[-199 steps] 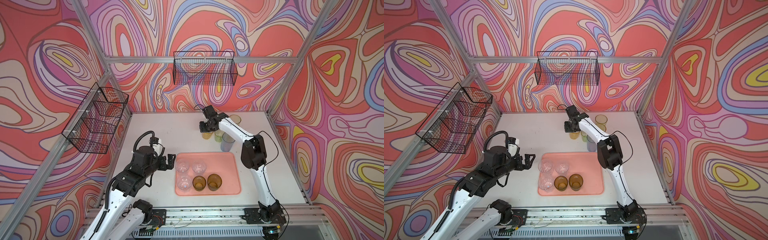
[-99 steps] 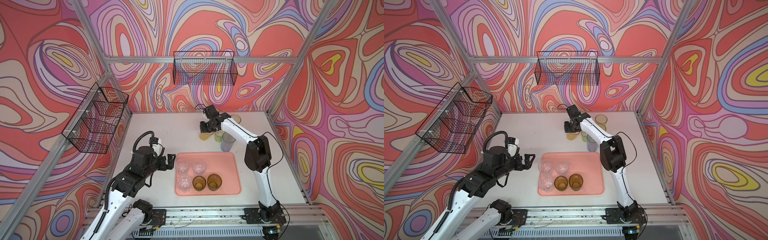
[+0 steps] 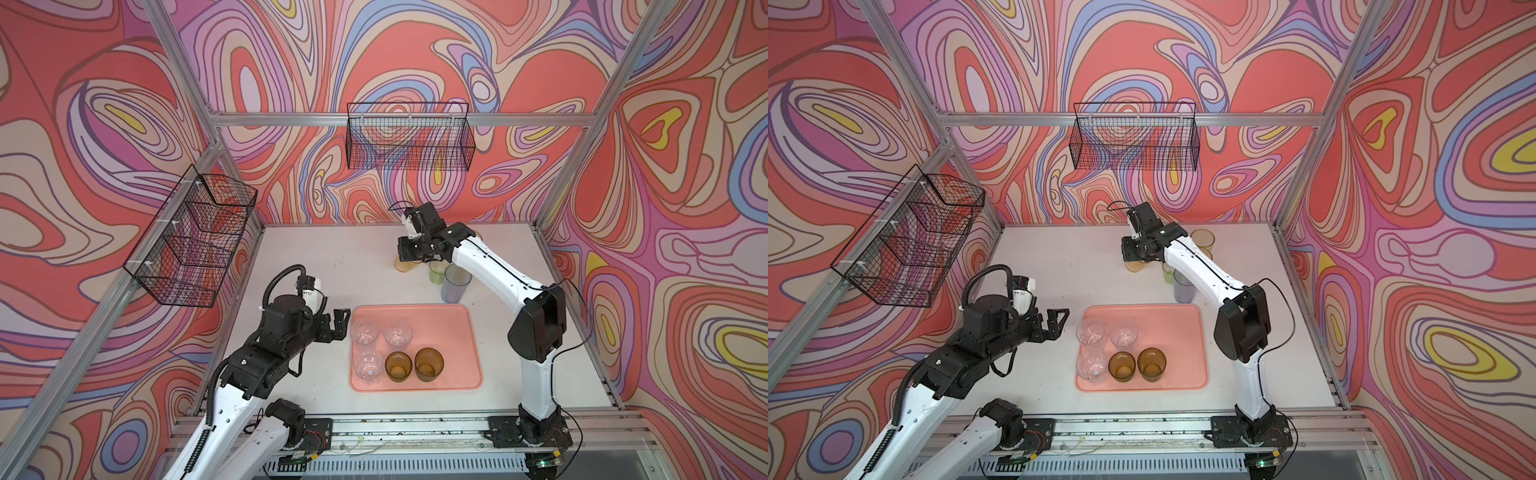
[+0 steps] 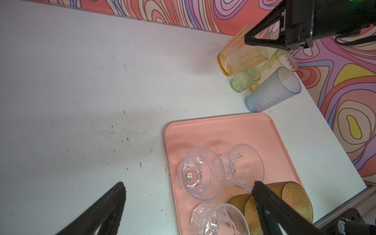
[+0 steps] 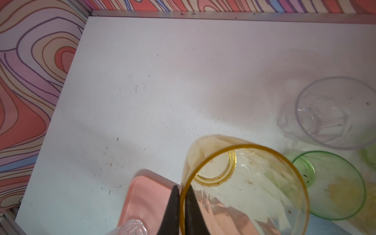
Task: Place the glasses into the tray
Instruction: Pick up the glass from the top-center of the table, then place the glass on the tray.
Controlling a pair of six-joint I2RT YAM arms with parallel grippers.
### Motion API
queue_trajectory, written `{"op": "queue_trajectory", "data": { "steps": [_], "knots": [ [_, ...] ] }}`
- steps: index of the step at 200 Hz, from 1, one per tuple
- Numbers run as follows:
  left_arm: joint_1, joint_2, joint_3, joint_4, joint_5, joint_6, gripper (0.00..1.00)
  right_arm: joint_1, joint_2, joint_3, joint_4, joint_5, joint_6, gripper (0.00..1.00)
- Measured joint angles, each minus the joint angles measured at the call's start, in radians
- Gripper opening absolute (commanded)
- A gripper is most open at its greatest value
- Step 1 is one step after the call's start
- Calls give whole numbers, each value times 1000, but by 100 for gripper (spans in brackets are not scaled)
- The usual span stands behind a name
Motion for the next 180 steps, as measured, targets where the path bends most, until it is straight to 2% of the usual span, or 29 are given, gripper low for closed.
{"op": "queue_trajectory", "data": {
  "steps": [60,128,180],
  "knots": [
    [0,-6,-1,2,42,-20,100,26,-146,-84,-49,47,3,0],
    [0,-2,-19,30,140,-126,100,33,-389,-318,-149,109,30,0],
    [0,3,-19,31,174,-169,100,33,-499,-461,-206,139,64,0]
  ]
}}
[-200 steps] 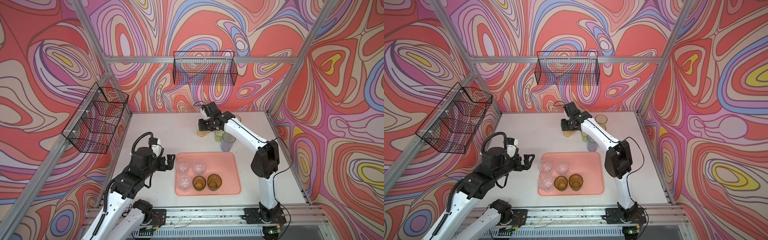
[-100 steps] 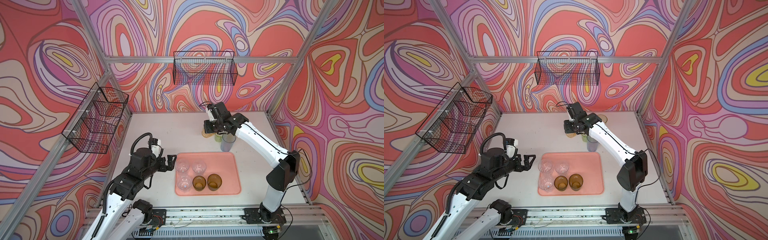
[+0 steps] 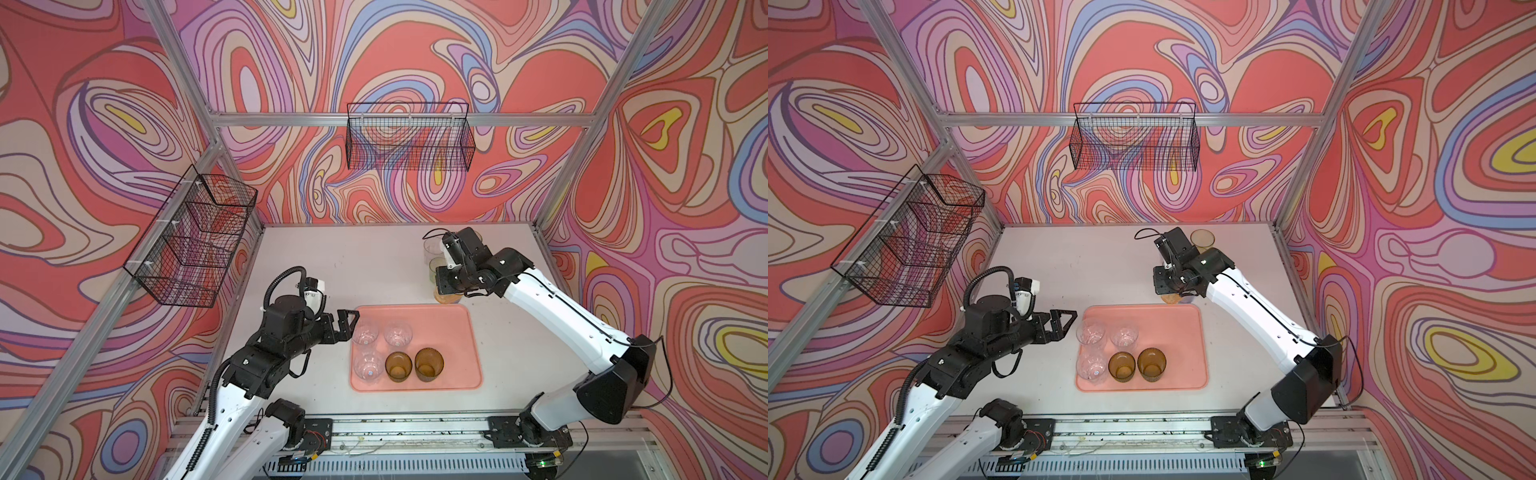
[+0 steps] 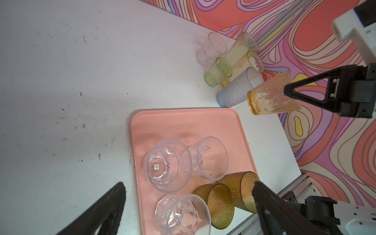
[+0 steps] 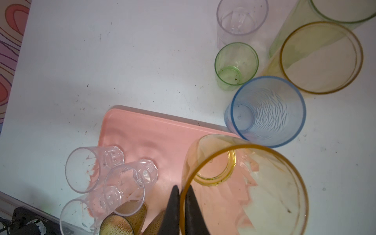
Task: Place the glasses into the tray
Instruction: Place the glass on the tray.
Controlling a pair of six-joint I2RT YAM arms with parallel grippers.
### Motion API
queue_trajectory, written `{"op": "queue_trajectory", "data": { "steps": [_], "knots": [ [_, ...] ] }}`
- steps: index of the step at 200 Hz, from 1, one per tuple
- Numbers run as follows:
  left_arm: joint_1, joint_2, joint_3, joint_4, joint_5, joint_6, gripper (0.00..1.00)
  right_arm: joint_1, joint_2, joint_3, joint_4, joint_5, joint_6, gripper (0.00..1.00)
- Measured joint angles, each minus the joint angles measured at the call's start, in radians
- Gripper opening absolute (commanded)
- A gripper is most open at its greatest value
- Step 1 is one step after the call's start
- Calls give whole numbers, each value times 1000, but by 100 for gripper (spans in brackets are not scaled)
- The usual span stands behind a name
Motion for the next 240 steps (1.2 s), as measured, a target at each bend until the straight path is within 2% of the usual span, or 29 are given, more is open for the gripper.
{"op": "queue_trajectory", "data": {
  "steps": [94,173,240],
  "knots": [
    [0,-3,-35,10,39,-66,100,7,-23,-103,-7,-42,56,0],
    [0,-13,-51,20,40,-79,100,113,47,-127,47,-63,112,0],
    [0,-10,-51,20,39,-78,100,158,109,-140,84,-63,143,0]
  ]
}}
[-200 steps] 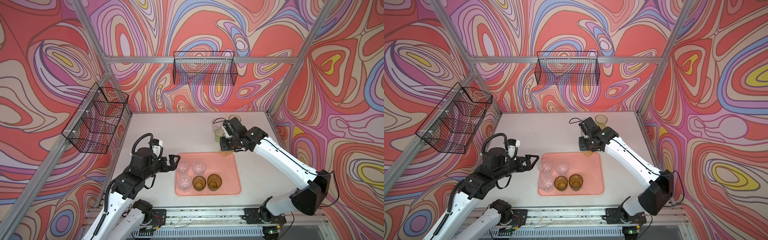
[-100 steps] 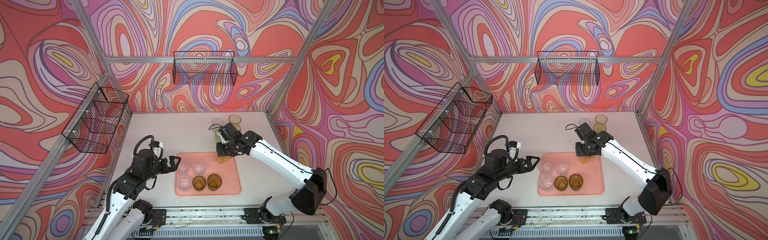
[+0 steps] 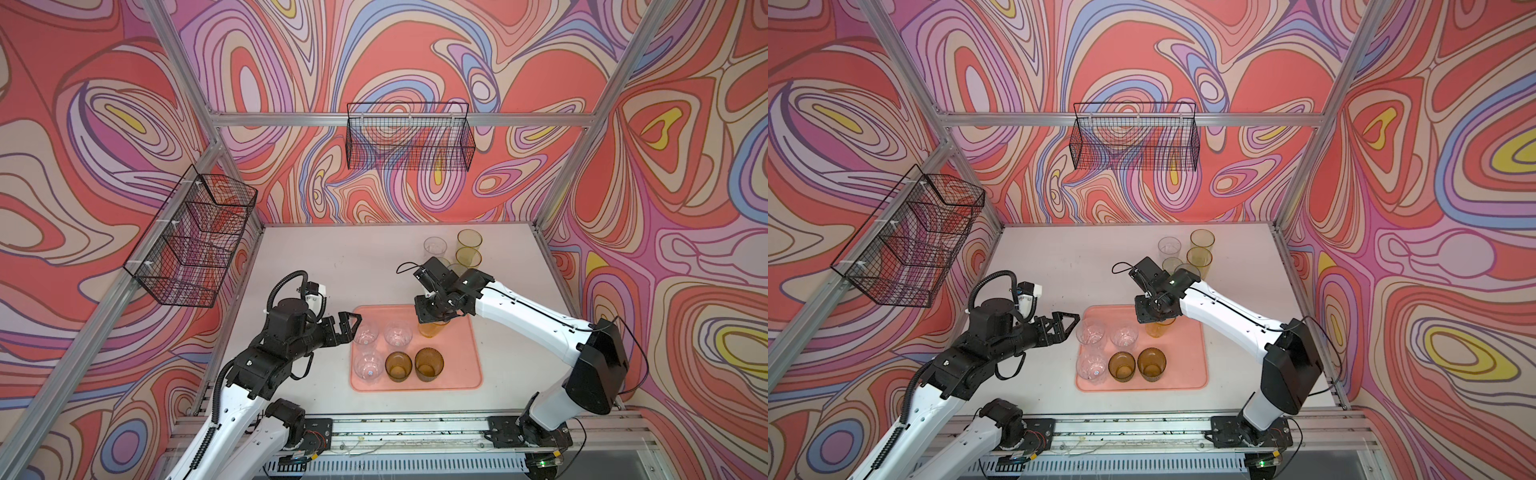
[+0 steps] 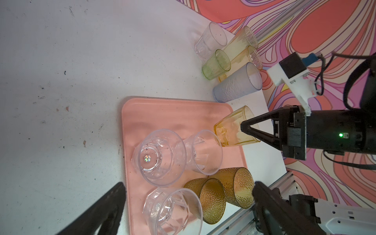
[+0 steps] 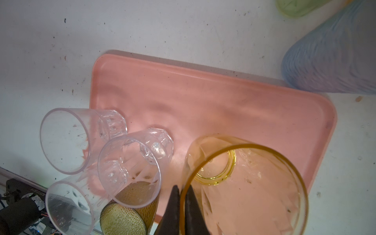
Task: Place the glasses into the tray
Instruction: Place the glass on the tray.
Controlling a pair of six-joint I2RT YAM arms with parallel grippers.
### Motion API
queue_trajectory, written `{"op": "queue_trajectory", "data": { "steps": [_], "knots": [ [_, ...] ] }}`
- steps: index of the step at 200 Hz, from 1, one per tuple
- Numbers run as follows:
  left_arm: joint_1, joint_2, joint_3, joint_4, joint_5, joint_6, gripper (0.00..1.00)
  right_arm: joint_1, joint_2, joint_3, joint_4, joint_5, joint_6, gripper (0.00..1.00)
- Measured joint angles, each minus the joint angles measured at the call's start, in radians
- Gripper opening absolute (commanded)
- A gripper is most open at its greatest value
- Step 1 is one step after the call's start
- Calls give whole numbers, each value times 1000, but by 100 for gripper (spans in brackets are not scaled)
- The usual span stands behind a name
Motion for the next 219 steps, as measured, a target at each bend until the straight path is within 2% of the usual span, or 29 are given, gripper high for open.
{"op": "queue_trajectory", "data": {
  "steps": [163,219],
  "knots": [
    [0,16,0,0,-4,4,100,47,57,-65,51,-23,46,0],
    [0,16,0,0,-5,5,100,58,71,-63,49,-22,51,12]
  ]
}}
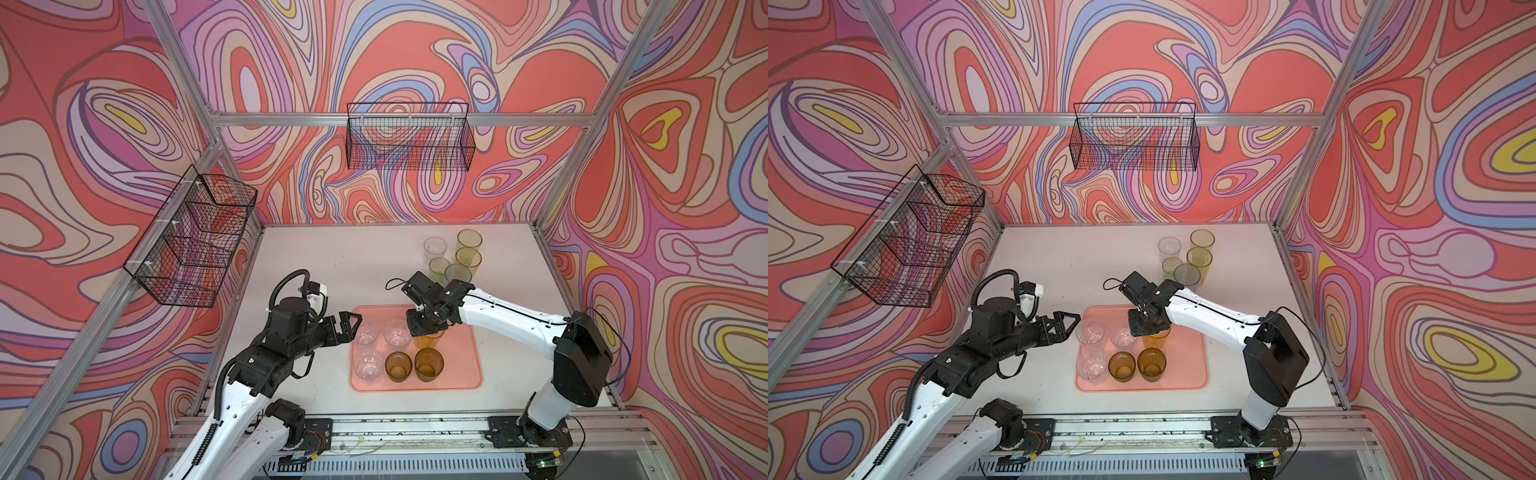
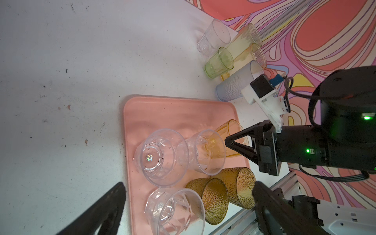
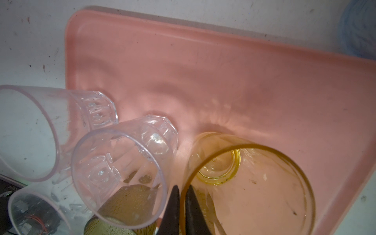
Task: Place the glasses into the tray
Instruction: Place the glass on the tray.
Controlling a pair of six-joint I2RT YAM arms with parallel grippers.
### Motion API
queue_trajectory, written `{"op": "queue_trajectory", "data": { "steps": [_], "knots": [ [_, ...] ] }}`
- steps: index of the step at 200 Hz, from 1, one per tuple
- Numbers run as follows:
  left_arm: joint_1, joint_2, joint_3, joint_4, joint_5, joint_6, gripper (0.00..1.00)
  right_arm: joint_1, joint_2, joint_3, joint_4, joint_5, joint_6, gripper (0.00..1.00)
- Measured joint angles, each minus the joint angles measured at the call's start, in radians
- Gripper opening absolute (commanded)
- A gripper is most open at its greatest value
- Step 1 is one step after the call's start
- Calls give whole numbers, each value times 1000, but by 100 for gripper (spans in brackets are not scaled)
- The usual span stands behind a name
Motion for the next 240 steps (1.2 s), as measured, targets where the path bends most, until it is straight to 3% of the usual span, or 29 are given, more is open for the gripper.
{"op": "queue_trajectory", "data": {
  "steps": [84,144,158,183,240],
  "knots": [
    [0,5,0,0,0,9,100,0,1,13,-19,3,9,23],
    [0,15,0,0,-10,10,100,2,-23,61,-37,16,24,52],
    [0,22,2,-1,-16,10,100,2,-35,82,-43,32,25,66],
    [0,35,13,-2,-27,10,100,2,-43,130,-71,77,18,81],
    [0,105,67,3,-38,15,100,2,-48,251,-134,192,-8,89]
  ]
}}
